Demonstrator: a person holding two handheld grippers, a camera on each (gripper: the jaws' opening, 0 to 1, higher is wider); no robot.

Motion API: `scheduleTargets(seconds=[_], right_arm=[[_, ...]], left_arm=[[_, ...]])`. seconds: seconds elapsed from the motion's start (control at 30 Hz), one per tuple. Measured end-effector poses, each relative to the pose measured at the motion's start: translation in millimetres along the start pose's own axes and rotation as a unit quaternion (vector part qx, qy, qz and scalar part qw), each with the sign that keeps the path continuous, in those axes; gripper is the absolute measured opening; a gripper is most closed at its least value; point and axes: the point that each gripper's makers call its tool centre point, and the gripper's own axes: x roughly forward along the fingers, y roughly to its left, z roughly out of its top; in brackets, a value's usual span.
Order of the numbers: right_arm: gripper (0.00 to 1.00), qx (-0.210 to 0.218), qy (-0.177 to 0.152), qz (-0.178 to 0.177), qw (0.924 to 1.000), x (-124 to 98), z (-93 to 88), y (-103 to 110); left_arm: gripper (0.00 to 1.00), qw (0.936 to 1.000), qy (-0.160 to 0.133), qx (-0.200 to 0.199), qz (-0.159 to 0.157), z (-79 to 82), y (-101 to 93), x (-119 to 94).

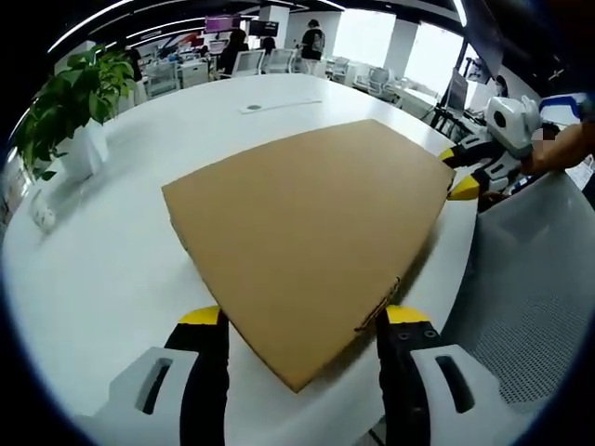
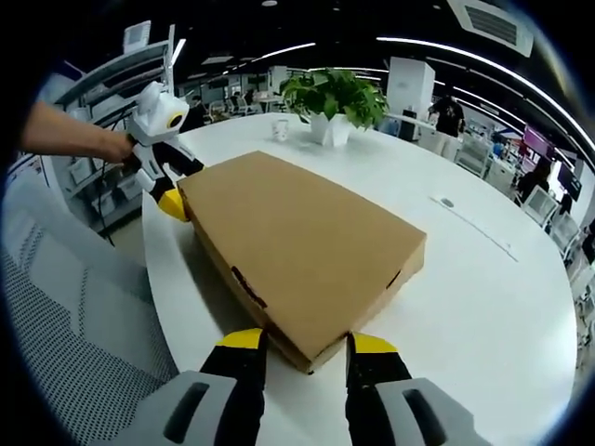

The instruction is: Operate the shoe box by opening the lid, removing the specified soft item, and placing it in the target area until the item is outside and the box remains undamaged.

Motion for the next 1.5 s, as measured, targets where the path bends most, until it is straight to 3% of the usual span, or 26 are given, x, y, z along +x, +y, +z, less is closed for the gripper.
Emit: scheduleTargets(seconds=[0.57,0.8,1.0,1.5], right_arm=[[0.31,0.017,-0.01,0.001,0.9998,-11.0,10.4,2.3],[0.32,0.021,-0.029,-0.002,0.9994,-25.1,25.8,3.0],[0.34,0.024,-0.048,-0.007,0.9985,-36.4,40.3,2.0],[0.3,-0.007,-0.092,-0.034,0.9951,-53.6,79.3,-16.2]], left_arm=[[0.66,0.9992,-0.029,-0.024,0.01,6.8,-6.2,-12.2],[0.67,0.9985,-0.04,-0.036,0.011,16.5,-9.1,-23.7],[0.62,0.998,-0.048,-0.034,0.021,25.2,-6.1,-34.7],[0.56,0.995,-0.087,-0.029,0.041,57.1,1.4,-57.6]])
